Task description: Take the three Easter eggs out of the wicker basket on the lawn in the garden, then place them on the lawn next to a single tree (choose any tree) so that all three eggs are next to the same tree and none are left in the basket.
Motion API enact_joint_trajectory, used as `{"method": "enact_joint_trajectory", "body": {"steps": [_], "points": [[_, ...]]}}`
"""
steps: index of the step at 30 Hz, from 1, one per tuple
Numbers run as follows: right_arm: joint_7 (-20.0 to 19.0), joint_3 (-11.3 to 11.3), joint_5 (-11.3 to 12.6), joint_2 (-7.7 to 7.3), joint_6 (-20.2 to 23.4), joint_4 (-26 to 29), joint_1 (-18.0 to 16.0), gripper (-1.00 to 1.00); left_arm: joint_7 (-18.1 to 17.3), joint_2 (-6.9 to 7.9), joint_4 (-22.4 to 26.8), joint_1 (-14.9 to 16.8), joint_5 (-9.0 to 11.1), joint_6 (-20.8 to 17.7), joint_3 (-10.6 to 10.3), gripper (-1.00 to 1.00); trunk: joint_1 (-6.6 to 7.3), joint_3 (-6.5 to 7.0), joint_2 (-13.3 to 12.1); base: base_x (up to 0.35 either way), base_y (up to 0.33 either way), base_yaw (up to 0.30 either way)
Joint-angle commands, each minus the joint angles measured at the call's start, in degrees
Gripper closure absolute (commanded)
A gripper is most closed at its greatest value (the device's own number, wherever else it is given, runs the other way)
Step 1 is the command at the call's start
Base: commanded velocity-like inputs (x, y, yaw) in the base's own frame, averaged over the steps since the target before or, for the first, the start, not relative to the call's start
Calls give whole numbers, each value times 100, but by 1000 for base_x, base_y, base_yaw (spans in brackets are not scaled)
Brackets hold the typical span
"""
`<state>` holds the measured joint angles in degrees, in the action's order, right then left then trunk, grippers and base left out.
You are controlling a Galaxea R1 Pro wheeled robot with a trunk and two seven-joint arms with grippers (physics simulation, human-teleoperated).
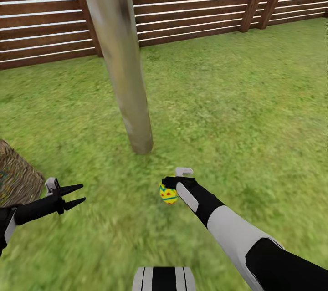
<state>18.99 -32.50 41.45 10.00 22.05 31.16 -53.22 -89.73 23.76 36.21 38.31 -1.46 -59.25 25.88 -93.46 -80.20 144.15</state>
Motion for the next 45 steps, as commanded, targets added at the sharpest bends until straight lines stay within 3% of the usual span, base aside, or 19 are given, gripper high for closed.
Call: {"method": "enact_joint_trajectory", "body": {"steps": [1,4,7,10,25,45], "points": [[2,-20,38,0,10,52,-4,-100,-27,-1,1,1,-19,-61,5,-100,3,19,0,0,0,0],[-61,-20,65,0,220,665,16,-100,-27,-10,0,1,-21,-61,5,-100,11,85,-4,0,0,0],[-42,10,78,0,916,1347,201,-100,-27,-5,0,1,-21,-61,5,-100,19,152,-8,0,0,0],[-36,17,97,0,1087,1619,269,-100,-27,4,0,1,-21,-61,5,-100,26,218,-12,0,0,0],[-35,10,109,0,1116,1665,334,-100,-27,6,0,1,-21,-61,5,-100,65,584,-32,-8,0,64],[-35,-2,98,0,1099,1656,344,-100,-27,14,0,1,-4,-61,5,-100,117,1164,-59,-305,0,208]]}}
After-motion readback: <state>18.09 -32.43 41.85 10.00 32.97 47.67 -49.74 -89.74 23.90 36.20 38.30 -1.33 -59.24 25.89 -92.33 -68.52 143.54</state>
